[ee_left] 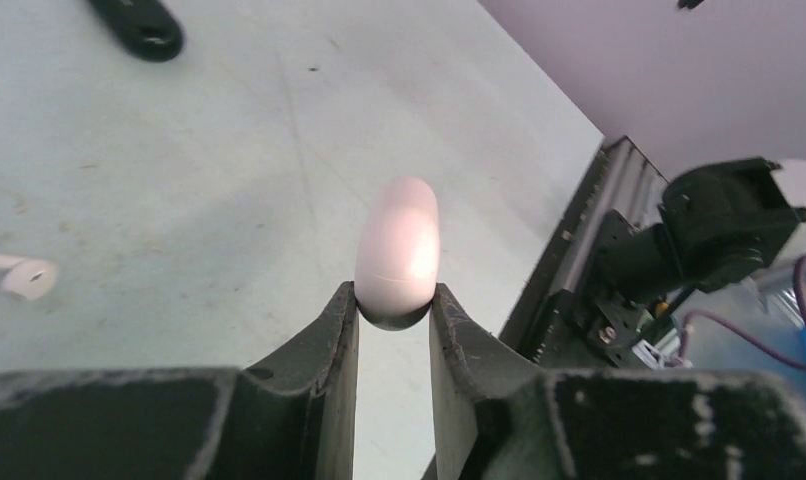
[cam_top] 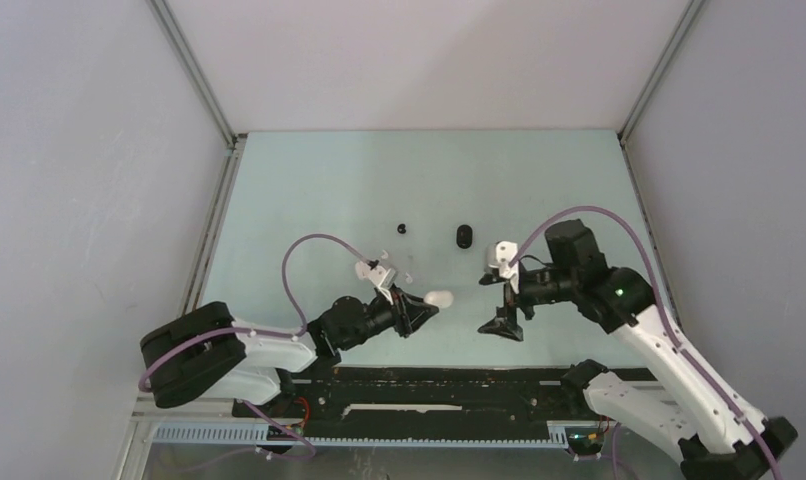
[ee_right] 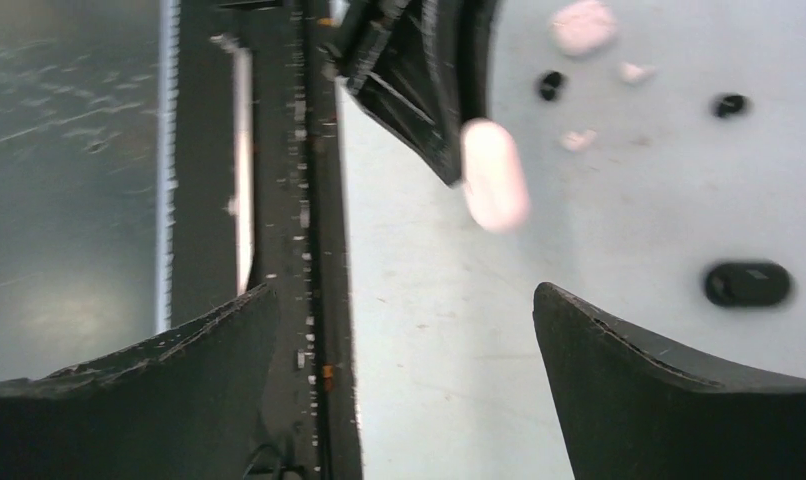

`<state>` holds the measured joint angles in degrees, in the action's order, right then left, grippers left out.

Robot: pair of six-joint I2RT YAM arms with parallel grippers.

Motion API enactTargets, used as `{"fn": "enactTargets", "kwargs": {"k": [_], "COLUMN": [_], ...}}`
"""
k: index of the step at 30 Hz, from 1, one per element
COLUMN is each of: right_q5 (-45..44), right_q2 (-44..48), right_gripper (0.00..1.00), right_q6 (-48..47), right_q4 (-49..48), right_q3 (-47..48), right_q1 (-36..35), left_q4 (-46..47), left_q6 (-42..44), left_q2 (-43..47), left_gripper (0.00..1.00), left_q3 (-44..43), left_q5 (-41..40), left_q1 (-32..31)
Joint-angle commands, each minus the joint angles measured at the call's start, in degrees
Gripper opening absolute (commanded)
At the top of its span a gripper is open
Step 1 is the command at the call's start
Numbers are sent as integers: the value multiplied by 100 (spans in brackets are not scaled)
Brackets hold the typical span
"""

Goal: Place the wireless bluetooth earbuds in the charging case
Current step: Place the charging case with the earbuds at the center of the board.

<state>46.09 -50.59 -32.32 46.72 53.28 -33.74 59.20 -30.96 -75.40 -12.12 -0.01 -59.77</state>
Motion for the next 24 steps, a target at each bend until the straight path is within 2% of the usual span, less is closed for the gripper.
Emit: {"fn": "enactTargets", "kwargs": {"k": [1,3,8,11,15,19,24], "right_q5": [-627,-1117,-1466,-1689,-1626,-1607,-1655], "right_q2": [515,556,161,45,9,-43,-56], "right_gripper": [100,100,100,100,100,100,100], "right_q6": [525,979,1479,1382,1310,1227,1195], "right_q4": [-609,-1122,-1518,-1474,-1429,-1372,-1326], "right_q3": [-537,-843,-938,-907,-922,-941,-942], "right_q1": [676,873,1324,1338,1309,1228,1203], "left_q4": [-966,-2245,-5986,-7158,-7390,-6892,-6775], "left_q6": [-435,-576,-995,-1151,-1420,-1766,-1697], "left_q2": [552,1004,2146,2582,2938,3159,3231], "left_gripper": [1,1,2,4,4,5,8], "left_q3": [-148,-346,-1062,-1199,-879,-307,45], "left_q5": [-547,-807,-1989,-1756,-940,-323,-221], "left_q1": [148,147,346,827,1460,1794,2026]}}
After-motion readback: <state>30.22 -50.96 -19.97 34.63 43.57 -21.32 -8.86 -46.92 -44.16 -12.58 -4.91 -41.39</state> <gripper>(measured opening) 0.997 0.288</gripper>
